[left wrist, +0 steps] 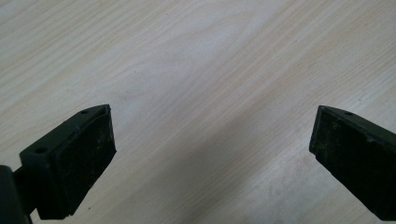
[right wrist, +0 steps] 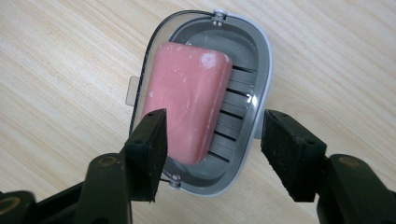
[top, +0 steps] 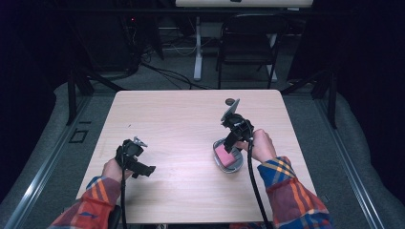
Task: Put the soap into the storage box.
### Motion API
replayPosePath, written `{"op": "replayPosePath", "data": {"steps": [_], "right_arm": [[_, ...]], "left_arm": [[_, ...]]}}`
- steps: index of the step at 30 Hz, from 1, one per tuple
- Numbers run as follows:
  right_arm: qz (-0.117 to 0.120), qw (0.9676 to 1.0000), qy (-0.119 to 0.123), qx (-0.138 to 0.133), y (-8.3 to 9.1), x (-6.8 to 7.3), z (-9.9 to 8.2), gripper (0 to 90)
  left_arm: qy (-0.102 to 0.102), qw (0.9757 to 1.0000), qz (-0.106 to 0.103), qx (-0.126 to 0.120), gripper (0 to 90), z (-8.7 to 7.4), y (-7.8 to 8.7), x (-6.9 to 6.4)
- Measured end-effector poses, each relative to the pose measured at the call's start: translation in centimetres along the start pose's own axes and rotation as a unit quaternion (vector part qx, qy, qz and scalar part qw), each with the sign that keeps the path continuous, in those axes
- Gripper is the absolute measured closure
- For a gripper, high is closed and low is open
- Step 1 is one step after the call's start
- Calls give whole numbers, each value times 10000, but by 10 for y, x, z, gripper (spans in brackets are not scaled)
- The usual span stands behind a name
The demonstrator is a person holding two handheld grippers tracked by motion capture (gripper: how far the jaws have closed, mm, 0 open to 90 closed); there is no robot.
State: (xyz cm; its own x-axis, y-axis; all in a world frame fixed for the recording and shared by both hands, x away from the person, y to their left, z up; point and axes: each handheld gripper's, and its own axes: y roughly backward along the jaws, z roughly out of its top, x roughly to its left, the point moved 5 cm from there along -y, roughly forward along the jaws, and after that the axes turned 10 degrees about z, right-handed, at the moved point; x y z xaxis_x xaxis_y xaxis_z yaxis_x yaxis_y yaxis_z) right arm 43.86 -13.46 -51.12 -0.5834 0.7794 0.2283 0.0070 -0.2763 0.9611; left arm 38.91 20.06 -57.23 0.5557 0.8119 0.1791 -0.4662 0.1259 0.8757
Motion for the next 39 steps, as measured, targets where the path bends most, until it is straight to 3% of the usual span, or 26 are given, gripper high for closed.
{"op": "replayPosePath", "data": {"steps": [6, 7, 11, 12, 17, 23, 26, 39], "right_arm": [[19, 9994, 159, -297, 11, 2, -10, 325], [1, 9995, 210, -217, 13, 1, -12, 314], [44, 9985, 277, -468, 19, 3, -22, 250], [-5, 9985, 353, -423, 21, 1, -24, 239], [5, 9969, 361, -695, 29, -1, -34, 197], [-98, 9955, 450, -826, 38, -7, -51, 145], [-118, 9939, 351, -1036, 39, -10, -60, 131], [-410, 9922, 115, -1168, 39, -41, -112, 32]], "left_arm": [[-78, 10000, -24, 21, 2, 5, -3, -3], [-53, 10000, 2, -7, 2, 6, -3, -4], [-88, 10000, -24, 21, 2, 7, -4, -5], [-80, 10000, -18, 26, 2, 7, -4, -5], [-52, 10000, 6, 22, 2, 5, -3, -4], [-63, 10000, -1, 16, 2, 5, -3, -5], [-105, 9999, -19, 30, 2, 6, -3, -6], [-121, 9999, -30, -12, 2, 2, 1, -7]]}}
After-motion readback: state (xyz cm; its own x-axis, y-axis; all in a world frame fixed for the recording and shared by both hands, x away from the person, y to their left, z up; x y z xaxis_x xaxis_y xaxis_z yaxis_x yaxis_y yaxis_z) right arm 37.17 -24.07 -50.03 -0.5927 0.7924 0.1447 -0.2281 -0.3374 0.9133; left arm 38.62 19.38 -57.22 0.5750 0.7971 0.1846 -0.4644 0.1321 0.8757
